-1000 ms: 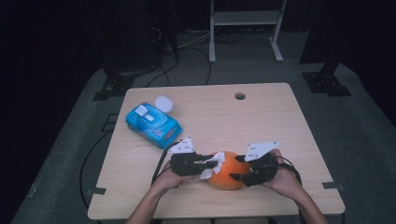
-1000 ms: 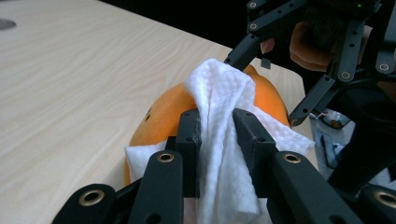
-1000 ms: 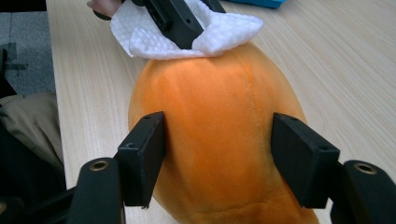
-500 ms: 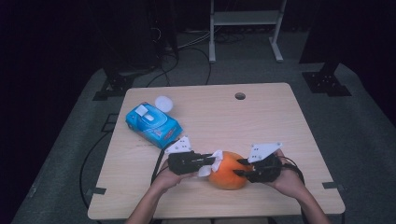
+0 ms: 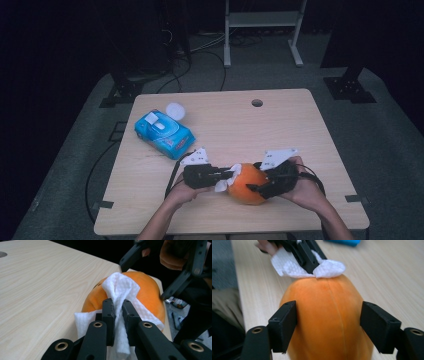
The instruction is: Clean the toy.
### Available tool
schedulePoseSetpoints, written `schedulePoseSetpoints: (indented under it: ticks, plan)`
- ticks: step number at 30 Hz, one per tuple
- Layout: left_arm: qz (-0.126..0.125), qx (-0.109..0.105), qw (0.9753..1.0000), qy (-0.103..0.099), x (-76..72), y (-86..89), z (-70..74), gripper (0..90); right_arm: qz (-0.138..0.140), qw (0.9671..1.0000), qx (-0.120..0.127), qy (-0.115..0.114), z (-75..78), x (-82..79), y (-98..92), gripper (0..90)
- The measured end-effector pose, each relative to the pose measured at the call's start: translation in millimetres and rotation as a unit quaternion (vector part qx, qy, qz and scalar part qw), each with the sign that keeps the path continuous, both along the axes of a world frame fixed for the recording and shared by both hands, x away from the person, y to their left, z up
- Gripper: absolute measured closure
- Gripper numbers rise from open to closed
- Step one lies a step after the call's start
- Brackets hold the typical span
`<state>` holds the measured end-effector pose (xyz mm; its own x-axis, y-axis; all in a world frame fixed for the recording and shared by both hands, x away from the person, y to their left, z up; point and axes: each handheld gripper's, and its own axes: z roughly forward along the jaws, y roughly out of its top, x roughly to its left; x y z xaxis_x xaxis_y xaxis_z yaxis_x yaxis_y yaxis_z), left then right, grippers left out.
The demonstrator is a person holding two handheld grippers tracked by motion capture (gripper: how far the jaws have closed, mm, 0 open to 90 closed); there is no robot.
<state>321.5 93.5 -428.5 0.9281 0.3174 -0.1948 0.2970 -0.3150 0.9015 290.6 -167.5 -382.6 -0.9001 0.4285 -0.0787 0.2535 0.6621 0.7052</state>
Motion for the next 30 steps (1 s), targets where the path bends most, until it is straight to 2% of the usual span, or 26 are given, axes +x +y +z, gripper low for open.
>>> schedulePoseSetpoints:
  ticks: [1, 3, 5, 6, 9, 13, 15, 17, 19, 21, 27, 29, 30]
  plan:
    - [0.003, 0.009, 1.0, 0.0, 0.4, 0.5, -0.3, 82.8, -0.001, 0.9999, -0.004, 0.01, -3.4, 2.2, 4.1, 30.5]
    - [0.006, 0.01, 0.9999, 0.01, 2.3, 4.8, -2.4, 83.0, 0.002, 0.9995, 0.0, 0.033, -8.1, 6.5, 8.3, 46.3]
    - [0.01, 0.006, 0.9998, 0.014, 4.4, 9.8, -1.7, 83.1, 0.017, 0.9996, 0.002, 0.024, -7.7, 7.6, 10.1, 60.2]
    - [0.013, 0.004, 0.9998, 0.012, 5.0, 11.8, 0.8, 83.2, 0.018, 0.9996, 0.01, 0.02, -6.9, 8.6, 10.4, 64.0]
    - [0.009, -0.011, 0.9999, 0.001, 5.3, 15.0, 12.7, 83.3, 0.022, 0.9991, 0.034, 0.008, -5.2, 12.5, 13.5, 69.0]
    - [0.017, -0.008, 0.9997, -0.016, 3.7, 22.5, 31.0, 83.2, 0.036, 0.9973, 0.058, -0.028, -5.9, 14.0, 25.6, 69.6]
    - [0.016, -0.012, 0.9997, -0.011, 5.0, 24.9, 30.6, 83.2, 0.049, 0.9957, 0.073, -0.031, -10.0, 16.3, 29.6, 69.3]
    - [0.014, -0.005, 0.9999, -0.007, 5.6, 23.6, 24.6, 83.2, 0.066, 0.9947, 0.071, -0.035, -16.0, 17.0, 31.6, 68.2]
    - [0.009, -0.015, 0.9998, 0.003, 6.0, 23.4, 18.8, 83.2, 0.068, 0.994, 0.081, -0.029, -19.3, 17.8, 26.1, 67.0]
    - [0.005, -0.011, 0.9999, -0.002, 5.0, 22.9, 17.7, 83.1, 0.069, 0.9932, 0.092, -0.02, -23.6, 17.5, 15.3, 66.0]
    - [0.002, -0.011, 0.9999, 0.003, 4.4, 17.1, 14.8, 82.5, 0.04, 0.9911, 0.127, 0.007, -30.9, 18.3, -26.5, 60.1]
    - [0.002, -0.017, 0.9998, 0.006, 4.3, 11.1, 12.4, 82.4, 0.03, 0.9909, 0.129, 0.024, -30.8, 19.1, -32.4, 53.5]
    - [0.002, -0.013, 0.9999, 0.004, 3.7, 8.2, 12.5, 82.5, 0.027, 0.9917, 0.123, 0.03, -29.3, 18.3, -32.1, 48.4]
